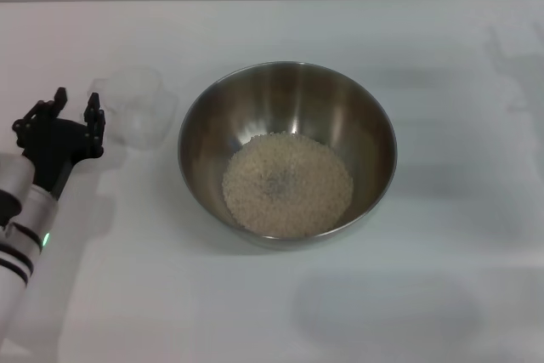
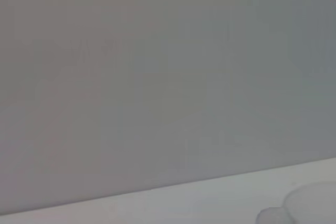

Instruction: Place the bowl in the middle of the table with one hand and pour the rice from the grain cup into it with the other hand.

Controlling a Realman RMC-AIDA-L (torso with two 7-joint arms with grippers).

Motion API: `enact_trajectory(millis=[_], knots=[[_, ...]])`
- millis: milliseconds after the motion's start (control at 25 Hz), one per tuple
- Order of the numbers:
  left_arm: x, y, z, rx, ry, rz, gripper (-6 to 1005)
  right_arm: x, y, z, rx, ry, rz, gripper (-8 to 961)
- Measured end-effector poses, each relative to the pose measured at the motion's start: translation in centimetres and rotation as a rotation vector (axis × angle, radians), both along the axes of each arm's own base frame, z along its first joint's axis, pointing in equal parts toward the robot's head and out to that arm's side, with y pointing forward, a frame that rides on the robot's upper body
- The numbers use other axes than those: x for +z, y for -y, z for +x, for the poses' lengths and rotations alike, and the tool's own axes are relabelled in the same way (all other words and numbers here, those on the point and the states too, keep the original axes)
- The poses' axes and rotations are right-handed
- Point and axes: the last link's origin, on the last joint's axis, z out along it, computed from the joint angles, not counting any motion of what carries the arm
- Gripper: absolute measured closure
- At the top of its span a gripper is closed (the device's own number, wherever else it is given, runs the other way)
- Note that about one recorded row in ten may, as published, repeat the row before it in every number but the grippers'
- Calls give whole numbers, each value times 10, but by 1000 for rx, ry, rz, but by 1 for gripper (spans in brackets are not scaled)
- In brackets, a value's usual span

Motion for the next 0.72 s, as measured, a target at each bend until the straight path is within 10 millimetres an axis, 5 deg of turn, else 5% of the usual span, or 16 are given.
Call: enact_trajectory(millis=[200, 520, 720], knots=[[3, 15, -4, -14, 26, 21, 531, 0, 0, 0, -4, 3, -1, 208], [28, 53, -7, -154, 143, 144, 484, 0, 0, 1, -7, -4, 4, 208], [44, 52, 2, -240, 209, 217, 472, -3, 2, 1, -14, -14, 1, 208]])
